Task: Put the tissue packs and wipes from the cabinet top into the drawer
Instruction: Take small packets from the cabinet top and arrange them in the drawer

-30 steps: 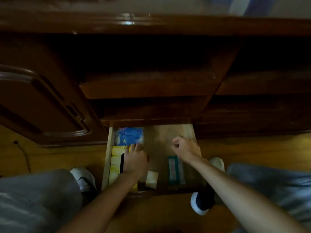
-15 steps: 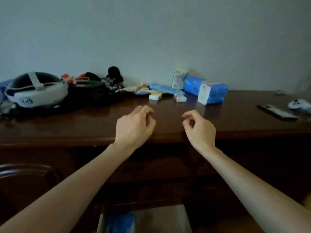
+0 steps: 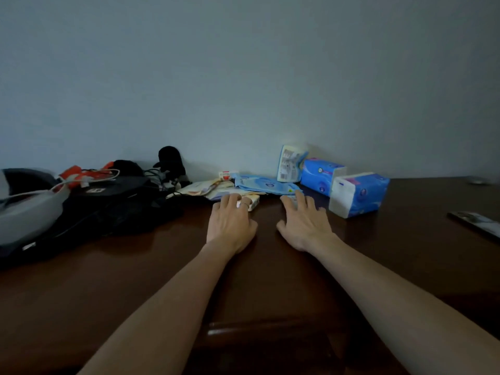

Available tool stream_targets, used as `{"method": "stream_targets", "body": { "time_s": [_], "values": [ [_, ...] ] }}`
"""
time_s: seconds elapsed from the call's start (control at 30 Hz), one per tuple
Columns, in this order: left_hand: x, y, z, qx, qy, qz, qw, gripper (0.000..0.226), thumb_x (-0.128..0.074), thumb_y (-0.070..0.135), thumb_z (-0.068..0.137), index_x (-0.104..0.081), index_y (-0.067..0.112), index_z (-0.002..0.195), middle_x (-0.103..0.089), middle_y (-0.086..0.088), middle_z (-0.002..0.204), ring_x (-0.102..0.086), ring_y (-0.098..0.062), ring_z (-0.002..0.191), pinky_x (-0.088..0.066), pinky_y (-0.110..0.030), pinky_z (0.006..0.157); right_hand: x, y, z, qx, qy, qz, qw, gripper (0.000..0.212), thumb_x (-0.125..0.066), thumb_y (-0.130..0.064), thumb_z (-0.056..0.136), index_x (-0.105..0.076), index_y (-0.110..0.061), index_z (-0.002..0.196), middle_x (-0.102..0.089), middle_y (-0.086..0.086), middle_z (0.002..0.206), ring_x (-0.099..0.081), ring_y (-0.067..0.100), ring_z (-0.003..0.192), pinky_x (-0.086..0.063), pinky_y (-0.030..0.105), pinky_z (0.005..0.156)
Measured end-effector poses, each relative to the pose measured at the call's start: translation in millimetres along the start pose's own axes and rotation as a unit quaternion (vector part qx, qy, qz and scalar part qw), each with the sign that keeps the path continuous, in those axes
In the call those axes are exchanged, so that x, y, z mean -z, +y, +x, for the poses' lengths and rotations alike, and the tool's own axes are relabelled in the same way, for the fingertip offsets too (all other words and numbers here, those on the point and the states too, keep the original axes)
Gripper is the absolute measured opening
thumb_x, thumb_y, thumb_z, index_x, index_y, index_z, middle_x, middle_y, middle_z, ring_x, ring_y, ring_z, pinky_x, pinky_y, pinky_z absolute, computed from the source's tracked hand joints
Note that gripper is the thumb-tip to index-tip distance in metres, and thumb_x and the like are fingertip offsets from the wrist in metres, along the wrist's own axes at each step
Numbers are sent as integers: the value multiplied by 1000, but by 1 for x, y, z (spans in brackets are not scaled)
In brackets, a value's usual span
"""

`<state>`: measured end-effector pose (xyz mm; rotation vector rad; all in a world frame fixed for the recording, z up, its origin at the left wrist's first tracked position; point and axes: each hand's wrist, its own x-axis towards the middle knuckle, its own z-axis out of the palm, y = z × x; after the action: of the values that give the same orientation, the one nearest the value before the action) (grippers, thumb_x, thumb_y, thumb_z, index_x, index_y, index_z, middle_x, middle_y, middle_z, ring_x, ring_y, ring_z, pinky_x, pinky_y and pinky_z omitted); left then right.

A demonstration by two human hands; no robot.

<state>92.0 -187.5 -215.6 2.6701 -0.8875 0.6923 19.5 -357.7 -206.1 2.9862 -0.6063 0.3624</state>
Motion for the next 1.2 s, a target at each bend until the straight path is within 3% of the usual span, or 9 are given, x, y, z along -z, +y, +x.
{"method": "stream_targets", "body": {
  "time_s": [0.07,0.17,0.27,0.4,0.77,1.03,1.2],
  "values": [
    [-16,-9,22,10,-9,23,1000,65,-49,48,88,-39,26,148,-29,-10,158,-20,-31,148,-19,-47,120,-11,1,24,-11,-22,17,1000,71,-38,-58,96,-12,-35,158,6,5,169,-6,36,153,-22,67,114],
    [-38,-22,55,49,-48,41,997,76,-38,68,89,-23,35,156,-14,-14,165,-4,-35,153,0,-56,122,-24,3,57,-25,-54,37,998,72,-32,-65,95,-7,-40,158,10,1,169,0,36,154,-19,70,113],
    [-54,-29,79,70,-102,31,992,83,-29,81,84,-25,38,155,-36,-16,155,-28,-39,145,-14,-58,120,-33,4,80,-28,-92,45,994,69,-25,-68,94,-19,-41,157,-4,2,169,-9,36,153,-23,67,113],
    [-55,-32,87,46,-118,46,991,73,-30,74,88,-37,37,150,-45,-20,144,-44,-42,131,-40,-54,105,-33,3,87,-1,-86,28,996,66,-21,-63,97,-37,-32,152,-29,5,161,-28,35,145,-35,55,109],
    [14,-19,-19,0,-133,25,991,67,-30,70,89,-35,41,149,-47,-12,141,-46,-34,128,-44,-49,99,-4,-6,-6,42,-73,94,992,49,-30,-45,103,-43,-29,147,-36,3,155,-34,33,139,-39,49,108],
    [86,-2,-149,-36,-80,71,994,78,-17,79,81,-42,41,145,-48,-9,119,-47,-31,111,-35,-54,103,28,-21,-136,39,44,89,994,22,-44,-36,99,-58,-31,115,-54,4,123,-54,32,108,-45,38,76],
    [113,14,-210,-33,-30,44,998,76,-28,82,78,-54,31,128,-46,-7,105,-51,-31,102,-47,-52,86,24,-25,-211,65,200,111,971,1,-54,-30,92,-53,-30,91,-62,-4,96,-59,24,83,-41,32,61]
  ]
}}
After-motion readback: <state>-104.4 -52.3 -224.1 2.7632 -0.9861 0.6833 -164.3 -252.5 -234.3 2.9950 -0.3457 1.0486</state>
